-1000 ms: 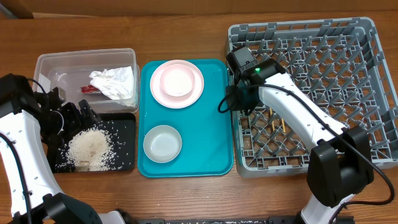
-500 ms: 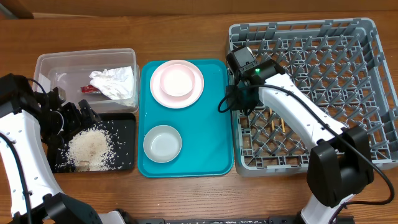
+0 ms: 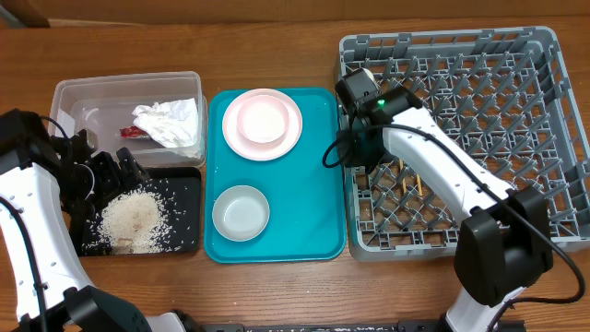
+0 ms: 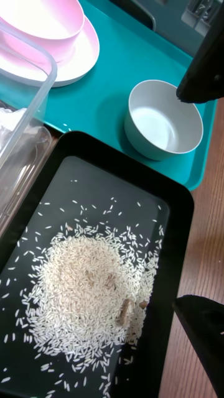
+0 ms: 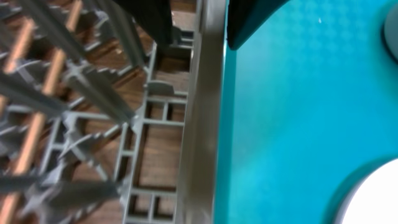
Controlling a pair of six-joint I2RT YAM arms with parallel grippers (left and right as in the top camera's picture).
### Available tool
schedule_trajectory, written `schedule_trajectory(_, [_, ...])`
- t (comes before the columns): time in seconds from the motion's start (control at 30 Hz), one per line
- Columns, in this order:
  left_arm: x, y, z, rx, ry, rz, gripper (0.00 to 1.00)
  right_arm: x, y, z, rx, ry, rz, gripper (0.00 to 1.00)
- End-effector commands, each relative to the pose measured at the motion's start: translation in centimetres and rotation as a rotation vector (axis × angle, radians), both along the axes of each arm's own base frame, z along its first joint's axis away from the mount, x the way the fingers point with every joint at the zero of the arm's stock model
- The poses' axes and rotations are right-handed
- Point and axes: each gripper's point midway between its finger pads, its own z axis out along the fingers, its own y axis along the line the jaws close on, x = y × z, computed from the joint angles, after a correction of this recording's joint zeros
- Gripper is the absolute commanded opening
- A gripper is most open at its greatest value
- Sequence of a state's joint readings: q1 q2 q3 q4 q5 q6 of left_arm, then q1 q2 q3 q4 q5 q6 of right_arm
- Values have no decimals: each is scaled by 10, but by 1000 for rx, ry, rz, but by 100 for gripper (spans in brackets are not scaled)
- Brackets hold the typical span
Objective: Sort waste into correct bins and load items into the dishwasher
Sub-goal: 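Reach the right gripper to the pink plate and grasp its rim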
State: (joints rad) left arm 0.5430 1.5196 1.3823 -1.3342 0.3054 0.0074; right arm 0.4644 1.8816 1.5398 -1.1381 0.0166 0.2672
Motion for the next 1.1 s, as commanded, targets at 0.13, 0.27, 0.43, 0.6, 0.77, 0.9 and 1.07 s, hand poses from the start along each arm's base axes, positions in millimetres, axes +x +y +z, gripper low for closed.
schedule_trajectory(0.13, [5,0,7,19,-26,-23,100,39,26,82,118,-174,64,100])
schedule_trajectory(0.27, [5,0,7,19,-26,-23,100,38,65,106,338,-171,125,100])
schedule_trajectory(0.43, [5,0,7,19,-26,-23,100,34,101,118,506,-167,201,88])
schedule_trajectory(0.6, [5,0,7,19,-26,-23,100,35,128,112,485,-216,259,31])
schedule_trajectory(0.77, [5,0,7,19,-26,-23,100,42,153,86,348,-310,296,33])
schedule_trajectory(0.9, [5,0,7,19,-26,-23,100,35,187,57,267,-371,495,34])
schedule_trajectory(1.07, [5,0,7,19,-26,-23,100,40,209,19,150,-434,648,36])
